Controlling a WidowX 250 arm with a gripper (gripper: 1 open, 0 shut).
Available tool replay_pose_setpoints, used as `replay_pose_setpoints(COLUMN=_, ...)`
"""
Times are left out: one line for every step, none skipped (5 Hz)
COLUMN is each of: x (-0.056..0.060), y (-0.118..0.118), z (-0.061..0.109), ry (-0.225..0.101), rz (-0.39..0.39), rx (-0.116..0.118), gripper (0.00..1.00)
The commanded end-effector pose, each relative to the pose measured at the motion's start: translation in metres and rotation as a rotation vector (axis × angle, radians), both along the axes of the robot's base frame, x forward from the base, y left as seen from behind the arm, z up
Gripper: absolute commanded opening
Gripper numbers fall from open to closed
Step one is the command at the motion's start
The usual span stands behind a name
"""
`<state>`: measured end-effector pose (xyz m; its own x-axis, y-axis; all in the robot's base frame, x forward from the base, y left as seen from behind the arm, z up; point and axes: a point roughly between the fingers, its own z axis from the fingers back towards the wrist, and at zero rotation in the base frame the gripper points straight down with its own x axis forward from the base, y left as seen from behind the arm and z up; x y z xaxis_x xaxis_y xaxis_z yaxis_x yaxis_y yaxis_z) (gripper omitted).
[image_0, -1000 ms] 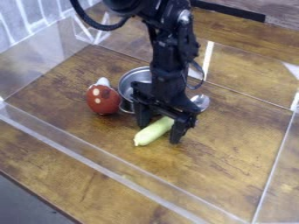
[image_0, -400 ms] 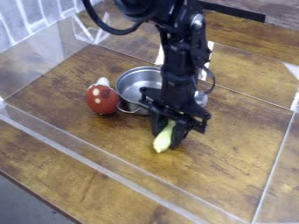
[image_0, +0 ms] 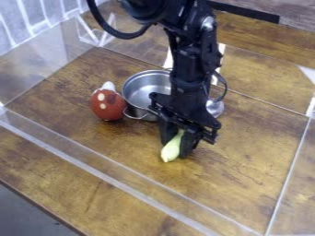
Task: Move the green spoon to the left
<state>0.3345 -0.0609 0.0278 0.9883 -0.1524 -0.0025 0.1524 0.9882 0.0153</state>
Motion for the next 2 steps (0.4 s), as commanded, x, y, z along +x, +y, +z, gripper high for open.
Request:
replay_pose_setpoints(x=0.0078, y=0.0130, z=0.0215, ry=-0.056, rz=0.062, rx=-0.009, gripper=0.00)
replay_pose_setpoints(x=0.0097, y=0.0192, z=0.0248, ry=-0.054, rz=0.108, rx=-0.013, gripper=0.00)
